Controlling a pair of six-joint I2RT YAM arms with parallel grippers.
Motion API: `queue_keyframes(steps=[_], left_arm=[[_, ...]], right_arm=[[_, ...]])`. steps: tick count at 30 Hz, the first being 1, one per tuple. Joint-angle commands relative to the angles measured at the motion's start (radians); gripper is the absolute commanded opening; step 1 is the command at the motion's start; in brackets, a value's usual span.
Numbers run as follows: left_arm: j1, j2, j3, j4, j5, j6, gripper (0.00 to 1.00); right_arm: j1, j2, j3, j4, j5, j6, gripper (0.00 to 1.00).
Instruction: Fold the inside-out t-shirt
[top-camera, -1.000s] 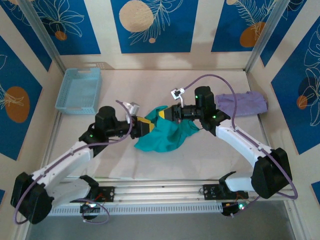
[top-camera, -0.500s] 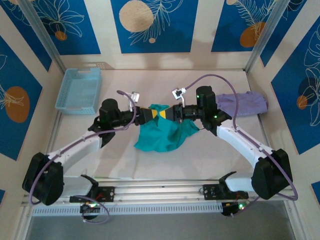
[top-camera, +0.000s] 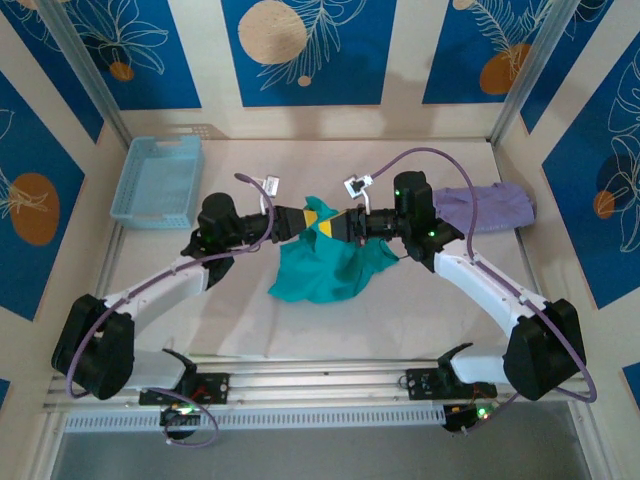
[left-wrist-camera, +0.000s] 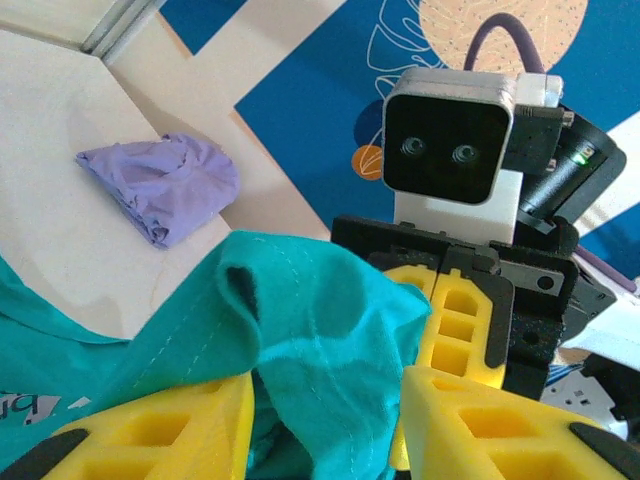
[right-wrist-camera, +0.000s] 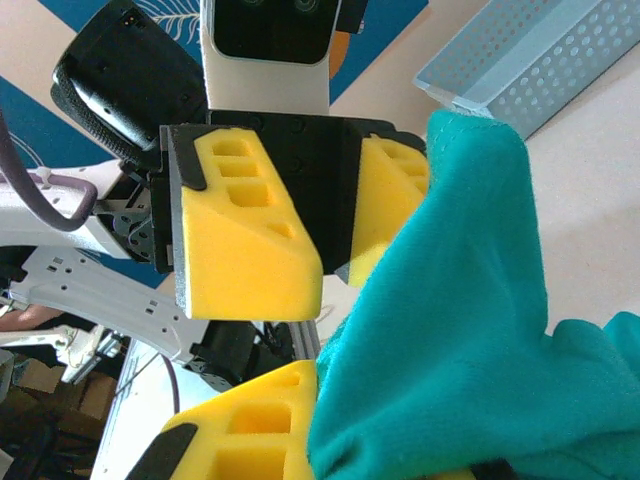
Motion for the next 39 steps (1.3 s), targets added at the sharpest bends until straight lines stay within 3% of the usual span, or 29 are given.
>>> queue_keyframes(steps=[1, 11, 16, 18, 21, 24, 28, 32, 35, 39], left_arm=[[-0.006, 0.011, 0.022, 0.052, 0.044, -0.014, 0.42], [-0.015, 0.006, 0.012, 0.036, 0.056, -0.001, 0.31], [-0.016, -0.008, 0.009, 0.021, 0.032, 0.012, 0.08], [-0.016, -0.025, 0.011, -0.011, -0.001, 0.034, 0.0], [-0.018, -0.061, 0.012, -0.078, -0.063, 0.085, 0.0], [-0.017, -0.091, -0.001, -0.094, -0.119, 0.107, 0.0], [-0.021, -0.109, 0.0, -0.1, -0.142, 0.116, 0.0], [-0.028, -0.115, 0.016, -0.107, -0.138, 0.111, 0.0], [-0.043, -0.141, 0.038, -0.181, -0.162, 0.15, 0.0], [-0.087, -0.193, 0.102, -0.423, -0.261, 0.297, 0.0]], right_arm=[[-0.003, -0.018, -0.009, 0.016, -0.019, -0.011, 0.0], [-0.004, -0.017, -0.005, 0.016, 0.0, -0.006, 0.0], [-0.007, -0.013, 0.001, -0.007, 0.023, -0.014, 0.0], [-0.009, -0.022, 0.014, -0.089, 0.116, -0.02, 0.08], [-0.002, -0.062, 0.026, -0.238, 0.326, -0.039, 0.26], [0.047, -0.149, -0.056, -0.18, 0.396, -0.091, 0.43], [0.108, -0.193, -0.153, -0.105, 0.443, -0.161, 0.5], [0.142, -0.129, -0.161, -0.09, 0.53, -0.201, 0.57], [0.158, -0.076, -0.101, -0.171, 0.689, -0.223, 0.48], [0.162, -0.062, -0.028, -0.284, 0.944, -0.258, 0.11]])
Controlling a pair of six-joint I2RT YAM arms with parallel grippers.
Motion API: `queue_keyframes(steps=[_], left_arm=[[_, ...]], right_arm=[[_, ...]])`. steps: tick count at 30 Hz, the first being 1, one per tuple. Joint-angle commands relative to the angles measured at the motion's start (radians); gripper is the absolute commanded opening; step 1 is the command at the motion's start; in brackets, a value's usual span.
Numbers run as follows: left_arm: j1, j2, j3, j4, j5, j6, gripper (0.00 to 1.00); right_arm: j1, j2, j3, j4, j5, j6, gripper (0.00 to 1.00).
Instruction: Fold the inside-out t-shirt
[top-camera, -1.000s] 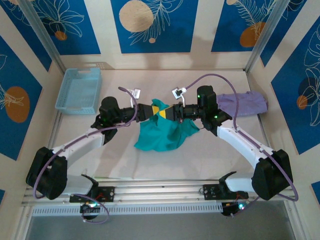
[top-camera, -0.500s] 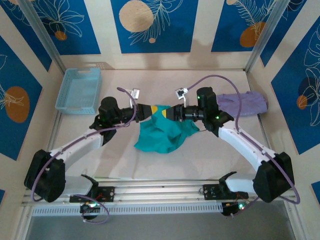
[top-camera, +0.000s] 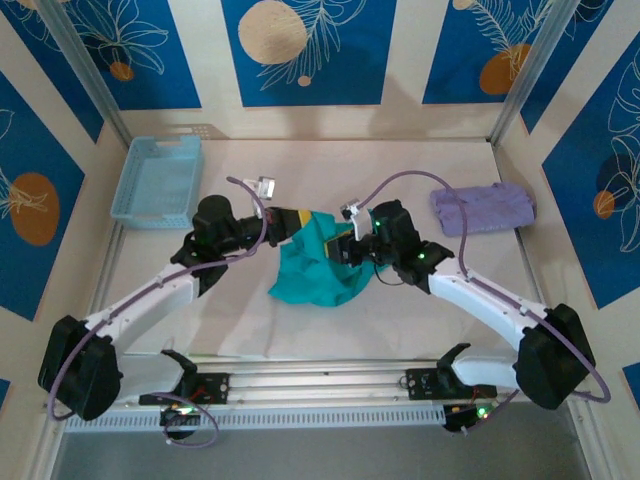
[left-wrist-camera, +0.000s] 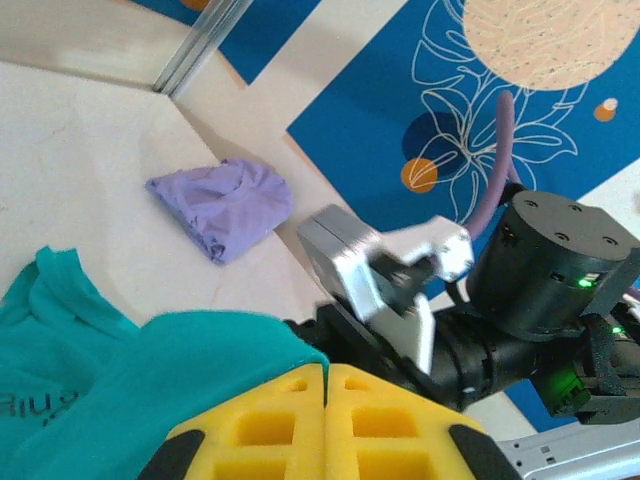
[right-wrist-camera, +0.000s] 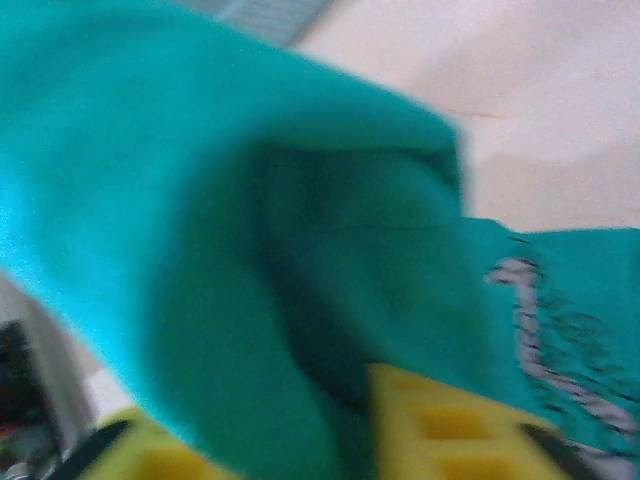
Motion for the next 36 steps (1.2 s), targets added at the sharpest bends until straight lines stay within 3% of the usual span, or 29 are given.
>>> queue_keyframes(steps=[1, 4, 9, 12, 19, 23, 29, 32, 34, 36], left_arm=[[-0.046, -0.069, 0.096, -0.23, -0.112, 0.16, 0.0], [-0.075, -0.087, 0.126, -0.332, -0.188, 0.211, 0.0], [-0.113, -0.086, 0.129, -0.309, -0.253, 0.186, 0.0], [-0.13, -0.074, 0.127, -0.276, -0.283, 0.165, 0.0], [-0.143, -0.047, 0.134, -0.237, -0.311, 0.125, 0.0], [-0.151, -0.046, 0.138, -0.228, -0.315, 0.116, 0.0], [-0.153, -0.052, 0.138, -0.22, -0.317, 0.102, 0.0], [-0.154, -0.059, 0.135, -0.226, -0.332, 0.099, 0.0], [-0.154, -0.067, 0.13, -0.23, -0.356, 0.095, 0.0], [-0.152, -0.072, 0.13, -0.243, -0.386, 0.095, 0.0]], right_arm=[[0.008, -0.017, 0.093, -0.097, 0.314, -0.063, 0.06], [0.01, -0.055, 0.105, -0.122, 0.406, -0.095, 0.06], [0.059, -0.11, 0.123, -0.194, 0.447, -0.167, 0.41], [0.116, -0.17, 0.074, -0.15, 0.356, -0.208, 0.49], [0.243, -0.194, -0.055, 0.108, 0.167, -0.242, 0.5], [0.277, -0.097, -0.058, 0.222, 0.21, -0.24, 0.52], [0.277, 0.074, -0.023, 0.361, 0.398, -0.236, 0.54], [0.261, 0.109, -0.021, 0.42, 0.451, -0.225, 0.46], [0.246, 0.104, -0.038, 0.452, 0.437, -0.225, 0.22], [0.231, 0.088, -0.059, 0.464, 0.362, -0.234, 0.06]])
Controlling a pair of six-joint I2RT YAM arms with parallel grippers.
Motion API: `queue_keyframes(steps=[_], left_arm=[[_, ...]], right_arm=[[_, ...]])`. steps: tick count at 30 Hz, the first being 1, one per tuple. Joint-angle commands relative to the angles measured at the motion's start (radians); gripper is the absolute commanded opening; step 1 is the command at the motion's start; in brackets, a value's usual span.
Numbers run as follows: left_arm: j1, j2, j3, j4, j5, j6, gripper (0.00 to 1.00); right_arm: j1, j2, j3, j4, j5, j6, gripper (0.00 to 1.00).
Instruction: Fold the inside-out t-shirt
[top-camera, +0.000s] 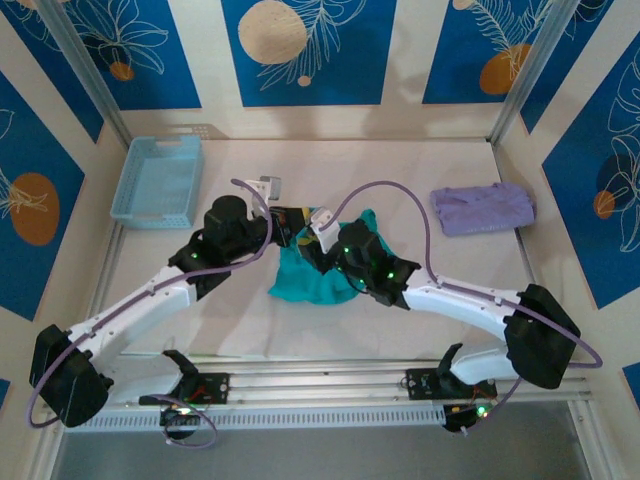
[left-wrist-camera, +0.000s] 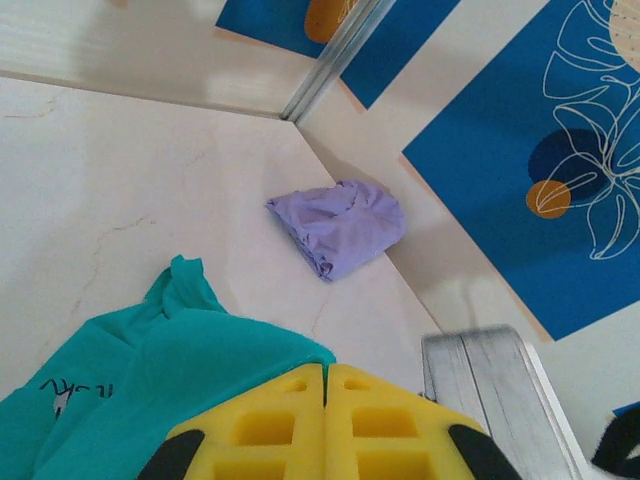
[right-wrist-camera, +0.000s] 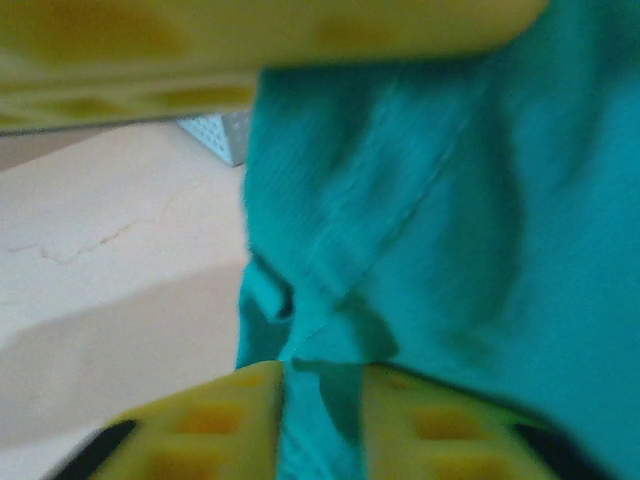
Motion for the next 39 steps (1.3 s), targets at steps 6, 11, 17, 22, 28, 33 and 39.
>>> queue_keyframes(steps=[6, 11, 17, 22, 28, 33, 39], left_arm=[[0.024, -0.032, 0.031, 0.009, -0.055, -0.019, 0.0], [0.085, -0.036, 0.011, 0.014, -0.053, -0.048, 0.0], [0.119, -0.041, -0.011, 0.014, -0.025, -0.056, 0.0], [0.116, -0.055, -0.015, 0.048, 0.015, -0.095, 0.0], [0.11, -0.061, -0.019, 0.056, 0.033, -0.118, 0.0], [0.106, -0.062, -0.026, 0.07, 0.041, -0.138, 0.0], [0.105, -0.055, -0.025, 0.075, 0.042, -0.163, 0.0]], right_arm=[[-0.103, -0.122, -0.092, 0.072, -0.278, 0.013, 0.0], [-0.213, -0.216, -0.112, 0.044, -0.603, 0.074, 0.0], [-0.291, -0.18, -0.013, -0.1, -0.753, 0.135, 0.0], [-0.145, -0.129, -0.031, -0.061, -0.427, 0.103, 0.23], [-0.021, -0.012, -0.039, 0.077, -0.036, 0.055, 0.54], [-0.003, 0.098, -0.009, 0.177, 0.085, 0.028, 0.7], [-0.01, 0.198, 0.049, 0.248, 0.073, 0.002, 0.4]])
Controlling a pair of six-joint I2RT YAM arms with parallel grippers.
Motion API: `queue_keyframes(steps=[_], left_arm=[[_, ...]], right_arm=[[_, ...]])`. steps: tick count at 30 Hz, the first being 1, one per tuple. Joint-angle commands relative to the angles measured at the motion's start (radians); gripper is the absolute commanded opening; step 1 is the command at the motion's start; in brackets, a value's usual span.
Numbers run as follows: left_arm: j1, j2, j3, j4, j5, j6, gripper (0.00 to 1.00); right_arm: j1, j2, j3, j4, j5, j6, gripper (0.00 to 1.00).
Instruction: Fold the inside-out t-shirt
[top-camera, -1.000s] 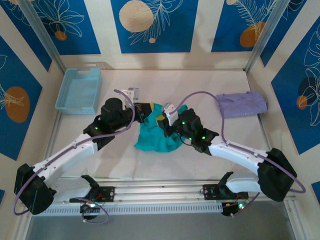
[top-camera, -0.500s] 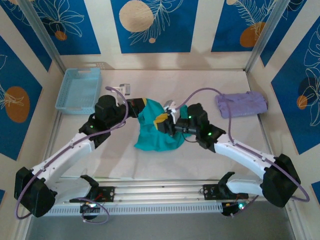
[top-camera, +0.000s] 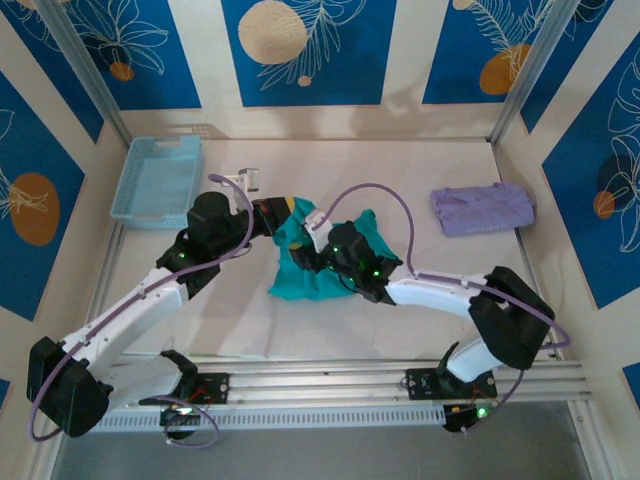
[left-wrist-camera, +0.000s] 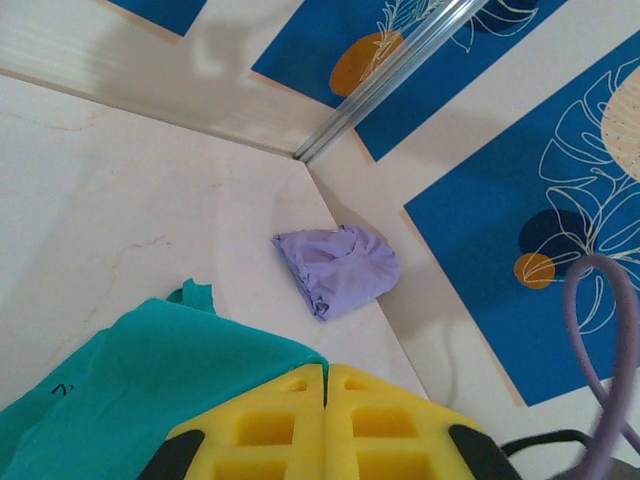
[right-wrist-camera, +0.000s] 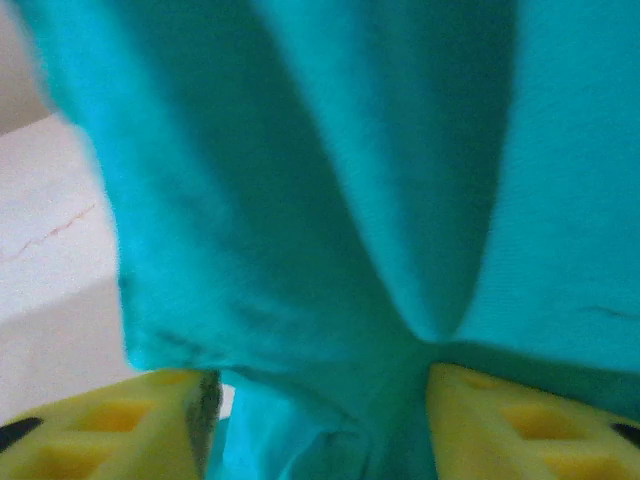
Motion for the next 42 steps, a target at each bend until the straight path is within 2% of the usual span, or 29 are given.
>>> queue_keyframes(steps=[1, 3, 4, 5, 9, 14, 18, 25, 33, 39, 42], left_arm=[[-0.003, -0.014, -0.006, 0.047, 0.012, -0.03, 0.0], [-0.002, -0.015, -0.008, 0.043, -0.003, -0.034, 0.0], [-0.002, -0.015, -0.009, 0.041, -0.011, -0.036, 0.0], [-0.002, -0.015, -0.01, 0.041, -0.019, -0.036, 0.0], [0.012, -0.016, -0.011, 0.031, -0.052, -0.044, 0.0], [0.039, -0.008, -0.016, 0.017, -0.079, -0.048, 0.0], [0.048, 0.017, -0.008, -0.004, -0.052, -0.017, 0.1], [0.049, 0.067, 0.022, -0.064, 0.078, 0.053, 0.36], [0.051, -0.024, -0.022, -0.086, 0.074, 0.152, 0.6], [0.048, -0.104, -0.094, -0.162, 0.02, 0.19, 0.67], [0.037, -0.144, -0.145, -0.132, 0.072, 0.191, 0.65]], right_arm=[[-0.003, 0.016, 0.047, 0.114, 0.039, -0.032, 0.33], [-0.013, 0.006, 0.042, 0.12, -0.001, -0.038, 0.1], [-0.02, -0.001, 0.033, 0.122, -0.023, -0.037, 0.02], [-0.03, -0.015, 0.019, 0.128, -0.055, -0.038, 0.0], [-0.082, -0.093, -0.057, 0.144, -0.255, -0.033, 0.0], [-0.2, -0.189, -0.138, 0.144, -0.631, 0.008, 0.0], [-0.272, -0.227, -0.169, 0.17, -0.778, 0.07, 0.0], [-0.312, -0.239, -0.171, 0.186, -0.789, 0.188, 0.0], [-0.312, -0.24, -0.13, 0.104, -0.697, 0.268, 0.0], [-0.309, -0.233, -0.109, 0.08, -0.669, 0.307, 0.0], [-0.308, -0.228, -0.1, 0.065, -0.65, 0.315, 0.0]])
